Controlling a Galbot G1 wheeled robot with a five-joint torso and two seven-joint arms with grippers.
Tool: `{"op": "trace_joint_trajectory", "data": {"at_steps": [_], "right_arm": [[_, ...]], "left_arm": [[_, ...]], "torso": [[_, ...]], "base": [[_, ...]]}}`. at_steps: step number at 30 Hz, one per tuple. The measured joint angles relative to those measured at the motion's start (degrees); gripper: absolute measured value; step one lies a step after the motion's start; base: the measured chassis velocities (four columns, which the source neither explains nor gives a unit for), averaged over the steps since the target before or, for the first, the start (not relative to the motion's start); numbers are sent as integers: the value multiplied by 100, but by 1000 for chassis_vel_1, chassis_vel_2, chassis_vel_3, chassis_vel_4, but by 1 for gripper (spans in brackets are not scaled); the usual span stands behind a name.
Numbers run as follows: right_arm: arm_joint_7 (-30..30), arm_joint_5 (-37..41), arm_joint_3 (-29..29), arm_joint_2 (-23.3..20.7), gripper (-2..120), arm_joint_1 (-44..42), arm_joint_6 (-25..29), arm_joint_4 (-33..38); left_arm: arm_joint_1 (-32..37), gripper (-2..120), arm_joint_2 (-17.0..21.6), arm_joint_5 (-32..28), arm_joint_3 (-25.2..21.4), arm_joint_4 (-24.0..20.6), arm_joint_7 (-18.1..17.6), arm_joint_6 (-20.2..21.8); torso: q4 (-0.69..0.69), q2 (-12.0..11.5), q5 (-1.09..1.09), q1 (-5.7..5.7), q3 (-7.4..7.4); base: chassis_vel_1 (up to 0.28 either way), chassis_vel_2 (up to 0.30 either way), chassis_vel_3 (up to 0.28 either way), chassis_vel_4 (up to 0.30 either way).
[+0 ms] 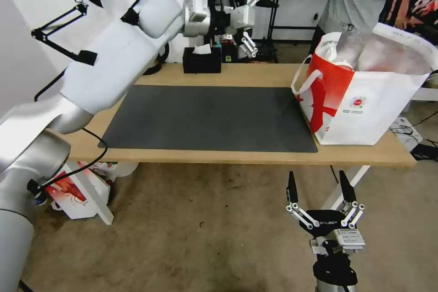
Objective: Pick up the trash from the table and place it into the takeout bag.
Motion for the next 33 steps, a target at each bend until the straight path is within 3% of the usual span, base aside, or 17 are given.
{"op": "trace_joint_trajectory", "data": {"at_steps": [4, 7, 8, 11, 12, 15, 16, 19, 25, 29, 33], "right_arm": [[0, 0, -1, 0, 100, 0, 0, 0], [0, 0, 0, 0, 100, 0, 0, 0], [0, 0, 0, 0, 100, 0, 0, 0], [0, 0, 0, 0, 100, 0, 0, 0], [0, 0, 0, 0, 100, 0, 0, 0], [0, 0, 0, 0, 100, 0, 0, 0], [0, 0, 0, 0, 100, 0, 0, 0], [0, 0, 0, 1, 100, 0, 0, 0], [0, 0, 0, 0, 100, 0, 0, 0], [0, 0, 0, 0, 100, 0, 0, 0], [0, 0, 0, 0, 100, 0, 0, 0]], "left_arm": [[128, 100, 125, -154, -71, -221, -255, 67], [276, 100, 327, -295, -162, -512, -727, 109], [276, 100, 327, -295, -162, -512, -727, 109], [500, 100, 638, -556, -296, -899, -1335, 236], [500, 100, 638, -556, -296, -899, -1335, 236], [804, 100, 945, -806, -491, -1325, -1876, 396], [804, 100, 945, -806, -491, -1325, -1876, 396], [1264, 100, 1230, -1035, -807, -1763, -2307, 517], [2011, 100, 1583, -1139, -1389, -2231, -2599, 562], [2871, 100, 1972, -1164, -2327, -2683, -2635, 588], [3368, 100, 2168, -1200, -2828, -2946, -2665, 589]], "torso": [[0, 0, 0, 0, 0], [-1, 0, 1, 0, 0], [-1, 0, 1, 0, 0], [1, 0, 0, 0, 0], [1, 0, 0, 0, 0], [0, 0, 1, 0, 0], [0, 0, 1, 0, 0], [-1, -1, 0, 0, 0], [0, -1, -2, 0, 0], [2, -1, 1, 0, 0], [1, -1, 0, 0, 0]], "base": [[0, 0, 0, 0], [0, 0, 0, 0], [0, 0, 0, 0], [0, 0, 0, 0], [0, 0, 0, 0], [0, 0, 0, 0], [0, 0, 0, 0], [0, 0, 0, 0], [0, 0, 0, 0], [0, 0, 0, 0], [0, 0, 0, 0]]}}
